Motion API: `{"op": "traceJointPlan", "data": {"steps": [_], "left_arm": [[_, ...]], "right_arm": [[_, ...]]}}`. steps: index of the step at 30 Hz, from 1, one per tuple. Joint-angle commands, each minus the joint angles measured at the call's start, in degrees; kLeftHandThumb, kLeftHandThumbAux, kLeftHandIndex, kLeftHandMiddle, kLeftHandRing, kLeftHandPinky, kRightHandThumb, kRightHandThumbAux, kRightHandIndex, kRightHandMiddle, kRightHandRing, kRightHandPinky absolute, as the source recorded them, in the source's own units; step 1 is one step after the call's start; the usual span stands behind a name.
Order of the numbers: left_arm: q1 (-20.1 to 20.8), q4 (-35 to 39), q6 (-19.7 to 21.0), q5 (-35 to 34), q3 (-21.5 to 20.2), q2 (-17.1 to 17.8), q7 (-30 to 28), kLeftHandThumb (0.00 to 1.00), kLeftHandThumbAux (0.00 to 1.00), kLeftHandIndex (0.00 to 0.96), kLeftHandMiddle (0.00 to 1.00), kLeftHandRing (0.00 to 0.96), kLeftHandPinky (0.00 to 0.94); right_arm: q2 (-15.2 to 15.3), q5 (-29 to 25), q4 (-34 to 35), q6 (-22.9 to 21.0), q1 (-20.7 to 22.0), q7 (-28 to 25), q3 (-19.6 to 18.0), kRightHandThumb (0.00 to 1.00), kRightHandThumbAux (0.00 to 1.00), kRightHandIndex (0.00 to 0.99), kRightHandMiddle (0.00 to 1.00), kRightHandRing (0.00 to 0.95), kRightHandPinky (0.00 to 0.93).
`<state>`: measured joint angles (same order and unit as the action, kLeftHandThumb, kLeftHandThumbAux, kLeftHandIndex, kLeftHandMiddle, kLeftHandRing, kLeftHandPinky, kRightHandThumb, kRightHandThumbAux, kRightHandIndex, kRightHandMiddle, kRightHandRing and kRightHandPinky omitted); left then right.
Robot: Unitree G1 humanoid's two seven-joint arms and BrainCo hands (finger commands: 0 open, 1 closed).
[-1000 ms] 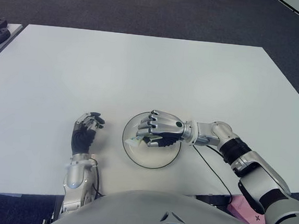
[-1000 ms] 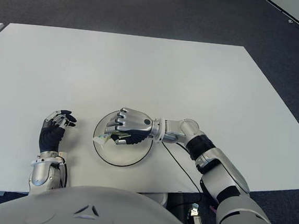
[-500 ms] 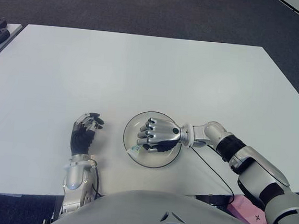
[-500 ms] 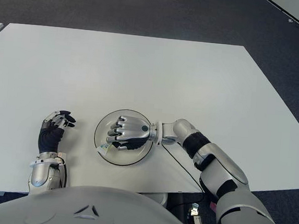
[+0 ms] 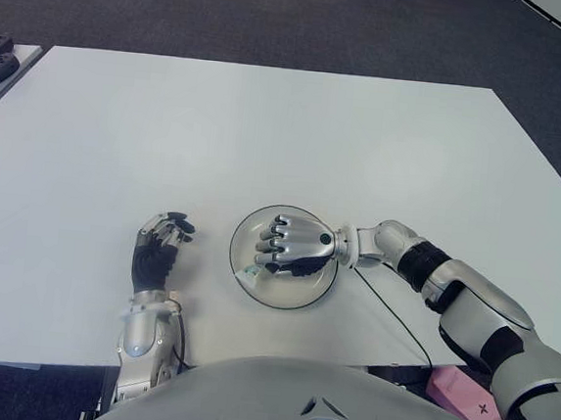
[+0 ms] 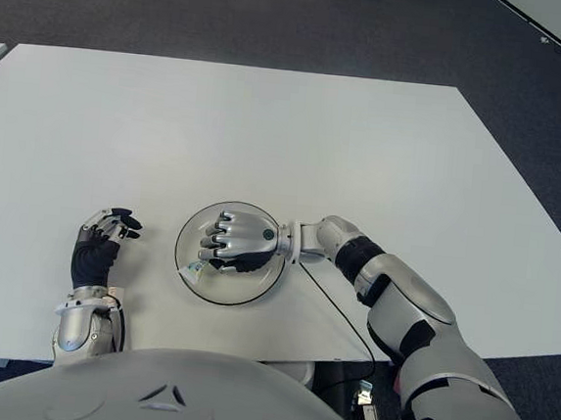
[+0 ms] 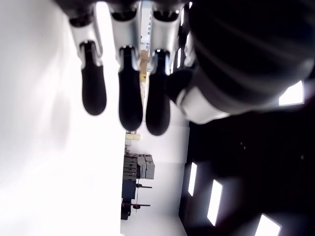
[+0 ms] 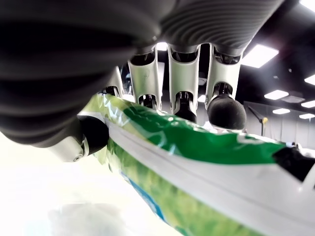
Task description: Put the toothpaste on the table into the plate.
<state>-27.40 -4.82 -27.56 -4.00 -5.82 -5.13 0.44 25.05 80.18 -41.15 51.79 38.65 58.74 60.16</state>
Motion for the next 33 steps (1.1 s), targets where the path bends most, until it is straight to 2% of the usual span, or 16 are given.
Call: {"op": "traceJointPlan", "data": {"steps": [1, 3, 4, 6, 7, 8, 11, 14, 22, 30, 33], "left_arm": [[-0.1, -0.37, 1.02, 0.06, -0.04, -0.1, 0.44, 0.692, 0.722, 0.432, 0.526, 0.506, 0.496], [-0.08, -0.32, 1.16, -0.07, -0.03, -0.11, 0.38, 0.692, 0.722, 0.432, 0.526, 0.506, 0.496], [-0.07, -0.31, 1.22, -0.12, -0.03, -0.12, 0.35, 0.692, 0.722, 0.432, 0.529, 0.508, 0.498], [0.0, -0.34, 1.22, -0.15, -0.03, -0.13, 0.35, 0.693, 0.723, 0.432, 0.535, 0.512, 0.504], [0.04, -0.36, 1.24, -0.18, -0.03, -0.13, 0.34, 0.693, 0.723, 0.432, 0.537, 0.513, 0.505], [0.06, -0.37, 1.25, -0.21, -0.03, -0.13, 0.32, 0.693, 0.723, 0.432, 0.537, 0.513, 0.503], [0.18, -0.48, 1.17, -0.23, -0.03, -0.14, 0.33, 0.693, 0.723, 0.432, 0.537, 0.513, 0.501], [0.3, -0.65, 1.13, -0.3, -0.05, -0.11, 0.27, 0.693, 0.723, 0.433, 0.541, 0.515, 0.501], [0.52, -0.69, 1.6, -0.74, -0.09, -0.41, 0.38, 0.693, 0.723, 0.433, 0.545, 0.518, 0.504], [0.97, -1.23, 0.88, -1.06, -0.19, -0.52, 0.16, 0.693, 0.722, 0.433, 0.56, 0.531, 0.517], [1.06, -1.23, 1.06, -1.07, -0.18, -0.54, 0.23, 0.693, 0.723, 0.434, 0.562, 0.533, 0.515]], "right_arm": [[0.27, -2.7, -1.13, 1.76, -1.77, -4.61, 0.69, 0.701, 0.714, 0.434, 0.754, 0.757, 0.728], [0.56, -4.26, -0.94, 1.92, -1.9, -7.83, 0.14, 0.695, 0.714, 0.431, 0.683, 0.686, 0.657], [0.69, -4.99, -0.83, 1.98, -1.97, -9.28, -0.12, 0.574, 0.586, 0.372, 0.542, 0.533, 0.517], [0.9, -6.44, -0.7, 2.12, -2.06, -11.75, -0.64, 0.441, 0.439, 0.256, 0.36, 0.341, 0.332], [1.04, -7.18, -0.55, 2.27, -1.95, -12.45, -1.02, 0.423, 0.416, 0.229, 0.328, 0.307, 0.298], [1.16, -7.78, -0.39, 2.36, -1.88, -13.01, -1.29, 0.399, 0.365, 0.162, 0.248, 0.223, 0.214], [1.49, -8.46, 0.29, 2.2, -1.95, -13.53, -1.73, 0.365, 0.295, 0.066, 0.114, 0.095, 0.089], [1.79, -8.33, 1.25, 1.3, -2.32, -13.43, -2.17, 0.336, 0.257, 0.021, 0.037, 0.031, 0.029], [4.76, -8.65, 7.93, -1.95, -5.59, -13.73, -5.21, 0.268, 0.255, 0.001, 0.001, 0.001, 0.001], [6.24, -12.09, 11.49, -0.14, -6.68, -18.65, -8.47, 0.197, 0.277, 0.0, 0.0, 0.0, 0.0], [7.2, -14.42, 13.24, 1.32, -6.39, -22.15, -9.98, 0.174, 0.284, 0.0, 0.0, 0.0, 0.0]]}}
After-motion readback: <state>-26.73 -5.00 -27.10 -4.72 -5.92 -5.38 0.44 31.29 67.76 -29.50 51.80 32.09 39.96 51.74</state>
